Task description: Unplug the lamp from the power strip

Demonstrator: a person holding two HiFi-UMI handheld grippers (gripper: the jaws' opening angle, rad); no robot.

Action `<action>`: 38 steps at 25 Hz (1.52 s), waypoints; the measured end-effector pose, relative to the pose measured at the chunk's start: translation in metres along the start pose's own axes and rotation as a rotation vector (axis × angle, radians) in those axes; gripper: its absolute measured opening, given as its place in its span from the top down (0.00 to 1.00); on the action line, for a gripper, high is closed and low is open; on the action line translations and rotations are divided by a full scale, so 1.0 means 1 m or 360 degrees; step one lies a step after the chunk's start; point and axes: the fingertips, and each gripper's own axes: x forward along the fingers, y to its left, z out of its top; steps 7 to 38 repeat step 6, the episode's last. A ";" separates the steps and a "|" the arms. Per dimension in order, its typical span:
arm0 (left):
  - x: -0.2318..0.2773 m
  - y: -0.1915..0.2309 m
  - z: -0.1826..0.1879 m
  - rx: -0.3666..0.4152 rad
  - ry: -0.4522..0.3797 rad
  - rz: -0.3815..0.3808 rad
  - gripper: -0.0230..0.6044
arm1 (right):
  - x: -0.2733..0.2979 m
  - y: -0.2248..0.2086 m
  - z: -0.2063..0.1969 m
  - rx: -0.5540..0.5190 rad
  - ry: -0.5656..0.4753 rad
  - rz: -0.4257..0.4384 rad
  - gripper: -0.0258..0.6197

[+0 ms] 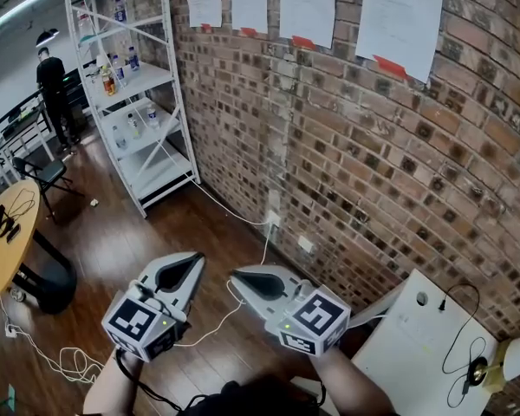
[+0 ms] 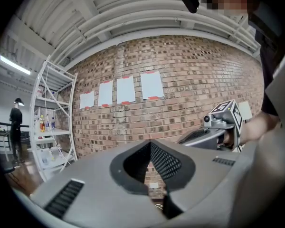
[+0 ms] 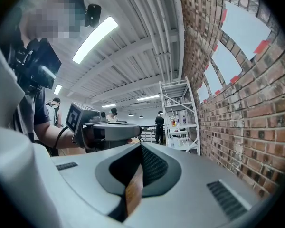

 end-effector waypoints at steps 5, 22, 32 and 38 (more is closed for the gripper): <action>-0.006 0.007 -0.005 -0.0012 0.0004 -0.0002 0.94 | 0.006 0.003 -0.004 -0.0002 0.0051 -0.0013 0.96; -0.007 0.009 -0.006 -0.0015 0.0003 -0.0005 0.94 | 0.008 0.003 -0.005 -0.0002 0.0058 -0.0019 0.96; -0.007 0.009 -0.006 -0.0015 0.0003 -0.0005 0.94 | 0.008 0.003 -0.005 -0.0002 0.0058 -0.0019 0.96; -0.007 0.009 -0.006 -0.0015 0.0003 -0.0005 0.94 | 0.008 0.003 -0.005 -0.0002 0.0058 -0.0019 0.96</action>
